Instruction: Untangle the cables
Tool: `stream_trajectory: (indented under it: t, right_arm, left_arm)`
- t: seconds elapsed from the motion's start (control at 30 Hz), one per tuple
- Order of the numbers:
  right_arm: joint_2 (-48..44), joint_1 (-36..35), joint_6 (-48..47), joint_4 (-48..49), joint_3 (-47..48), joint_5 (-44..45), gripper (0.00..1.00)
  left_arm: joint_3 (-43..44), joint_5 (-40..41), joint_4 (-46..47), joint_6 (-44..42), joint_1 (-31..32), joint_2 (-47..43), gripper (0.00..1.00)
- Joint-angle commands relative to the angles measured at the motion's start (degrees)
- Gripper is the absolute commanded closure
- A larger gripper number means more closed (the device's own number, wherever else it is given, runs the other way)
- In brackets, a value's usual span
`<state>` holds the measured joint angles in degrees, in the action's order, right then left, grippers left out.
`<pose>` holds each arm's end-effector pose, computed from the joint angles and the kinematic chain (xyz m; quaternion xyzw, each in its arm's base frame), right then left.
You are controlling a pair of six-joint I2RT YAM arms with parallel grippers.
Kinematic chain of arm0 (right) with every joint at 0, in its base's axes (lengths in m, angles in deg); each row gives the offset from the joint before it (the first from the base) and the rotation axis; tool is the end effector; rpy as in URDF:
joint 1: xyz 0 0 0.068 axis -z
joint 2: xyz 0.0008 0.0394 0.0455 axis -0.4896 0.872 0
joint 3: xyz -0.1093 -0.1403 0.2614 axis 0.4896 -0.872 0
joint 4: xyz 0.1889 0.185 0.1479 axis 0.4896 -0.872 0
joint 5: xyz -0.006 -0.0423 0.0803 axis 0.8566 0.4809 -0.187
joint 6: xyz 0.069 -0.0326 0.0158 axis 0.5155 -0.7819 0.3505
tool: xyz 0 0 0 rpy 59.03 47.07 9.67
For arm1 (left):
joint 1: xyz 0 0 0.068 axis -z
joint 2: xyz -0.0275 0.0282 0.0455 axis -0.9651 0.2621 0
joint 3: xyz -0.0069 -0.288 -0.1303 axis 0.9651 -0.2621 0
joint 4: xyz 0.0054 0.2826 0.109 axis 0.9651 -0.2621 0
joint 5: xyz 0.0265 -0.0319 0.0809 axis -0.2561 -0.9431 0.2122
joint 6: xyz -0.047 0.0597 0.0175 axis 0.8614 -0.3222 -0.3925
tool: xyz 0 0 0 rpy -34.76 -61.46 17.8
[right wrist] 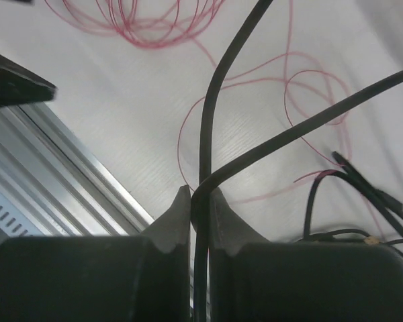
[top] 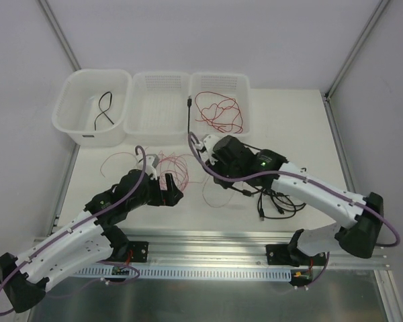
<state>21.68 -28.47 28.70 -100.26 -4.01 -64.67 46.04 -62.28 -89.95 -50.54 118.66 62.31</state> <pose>0.1934 0.2973 0.3374 -0.5143 0.7736 0.1127 0.3526 0.1416 -0.1294 0.2615 0.0441 0.8578 -0.3033 0.4126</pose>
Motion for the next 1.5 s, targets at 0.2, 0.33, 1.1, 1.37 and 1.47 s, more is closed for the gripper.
stream_trajectory:
  t: [0.2,0.33,1.1,1.37,1.47]
  right_arm:
    - [-13.7,4.0,0.2,-10.7,7.9,8.8,0.99]
    - [-20.4,6.5,2.0,-7.7,5.6,8.1,0.99]
    - [-31.0,9.0,1.8,-9.7,3.4,5.9,0.99]
    - [-32.5,9.0,2.3,-9.6,1.8,5.5,0.99]
    - [-32.6,9.0,2.4,-9.6,1.5,5.2,0.99]
  left_arm:
    - [3.0,0.3,8.0,0.6,2.3,6.9,0.01]
    - [-0.3,0.0,20.4,3.4,4.2,11.5,0.01]
    - [32.5,13.6,23.8,-22.4,10.0,62.0,0.12]
    - [38.7,11.3,23.8,-19.6,7.8,71.3,0.21]
    - [40.7,11.6,23.7,-19.1,7.7,74.4,0.26]
